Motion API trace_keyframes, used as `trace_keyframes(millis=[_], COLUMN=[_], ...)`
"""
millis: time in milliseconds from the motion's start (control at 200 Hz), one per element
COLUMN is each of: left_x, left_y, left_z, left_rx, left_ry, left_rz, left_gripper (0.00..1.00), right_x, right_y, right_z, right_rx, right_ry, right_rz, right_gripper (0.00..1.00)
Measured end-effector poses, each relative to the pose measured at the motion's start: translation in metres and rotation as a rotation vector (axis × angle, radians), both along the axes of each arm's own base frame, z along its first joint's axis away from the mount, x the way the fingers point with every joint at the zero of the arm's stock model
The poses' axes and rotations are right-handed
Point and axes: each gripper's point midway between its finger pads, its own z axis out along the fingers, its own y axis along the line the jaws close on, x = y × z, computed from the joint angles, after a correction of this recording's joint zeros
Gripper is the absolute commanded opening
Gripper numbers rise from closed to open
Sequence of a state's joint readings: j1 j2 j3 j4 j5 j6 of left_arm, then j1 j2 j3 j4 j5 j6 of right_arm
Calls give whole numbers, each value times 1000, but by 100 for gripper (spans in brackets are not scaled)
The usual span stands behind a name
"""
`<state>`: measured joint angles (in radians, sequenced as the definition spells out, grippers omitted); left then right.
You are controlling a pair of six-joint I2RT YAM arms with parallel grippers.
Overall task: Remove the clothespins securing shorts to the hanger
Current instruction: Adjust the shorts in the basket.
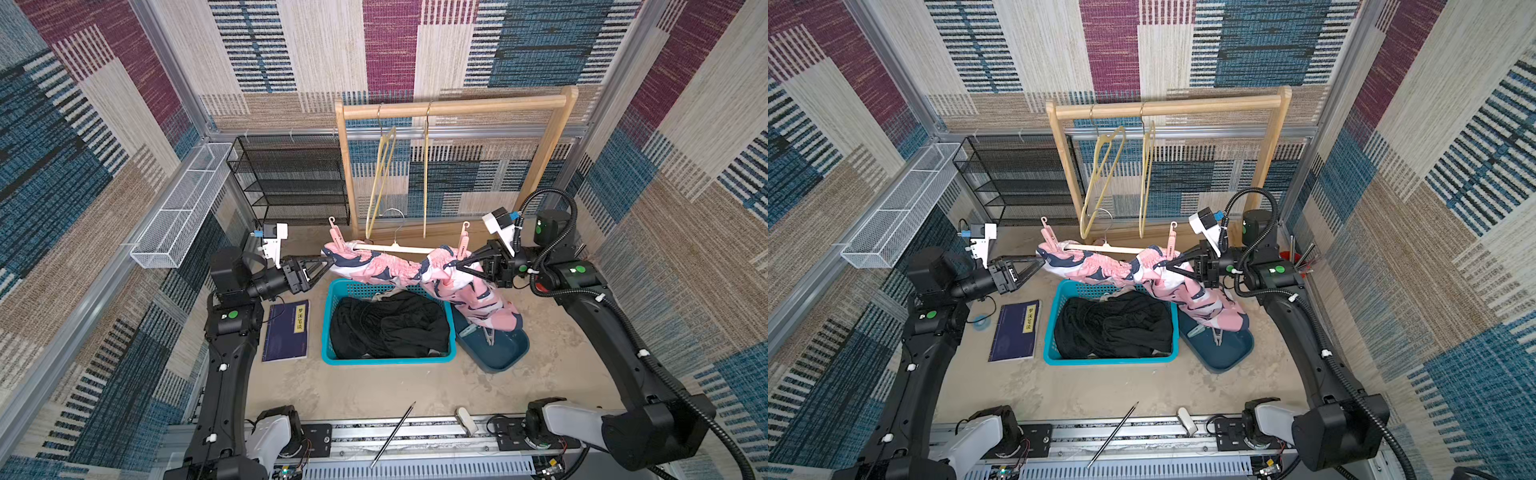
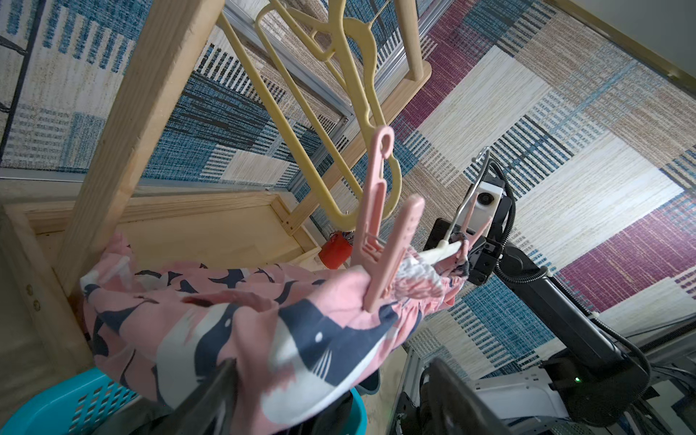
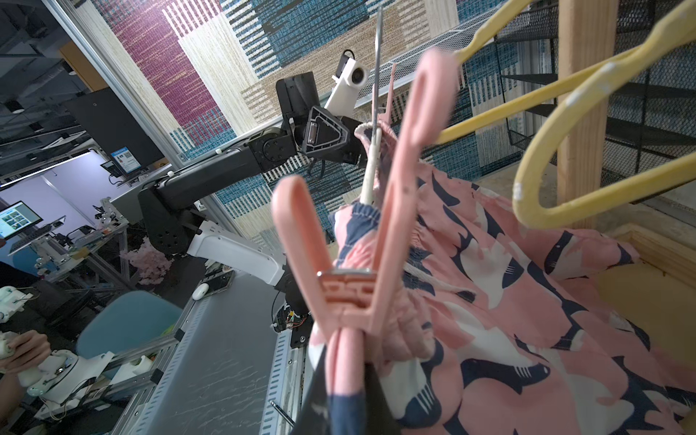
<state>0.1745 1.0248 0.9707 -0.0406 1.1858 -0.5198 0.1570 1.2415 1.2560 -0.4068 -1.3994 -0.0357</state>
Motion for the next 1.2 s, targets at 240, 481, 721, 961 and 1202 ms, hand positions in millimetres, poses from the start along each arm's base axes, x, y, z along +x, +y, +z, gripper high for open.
trace_keyframes(millis=[240,481,721,961,1202], left_x=[0,-4,-6,-14,-13], left_y=[-2,-11,-18,-24,-25], left_z=[1,3,2,7,7], left_rx=[-2,-4,-5,-12,-30], left_ry=[-6,-20,-15,-36,-14], left_rz=[-16,-59,-82,-136,-145], left_gripper=[77,59,21,0,0], right_x=[-3,3,5,20,29], right_y=[0,1,2,0,0], right_z=[7,4,7,0,-6], right_rx=[18,20,24,2,-15], right_ry=[6,34,27,67,63], right_rz=[34,41,45,-17,-60], right_gripper=[0,0,0,6,26])
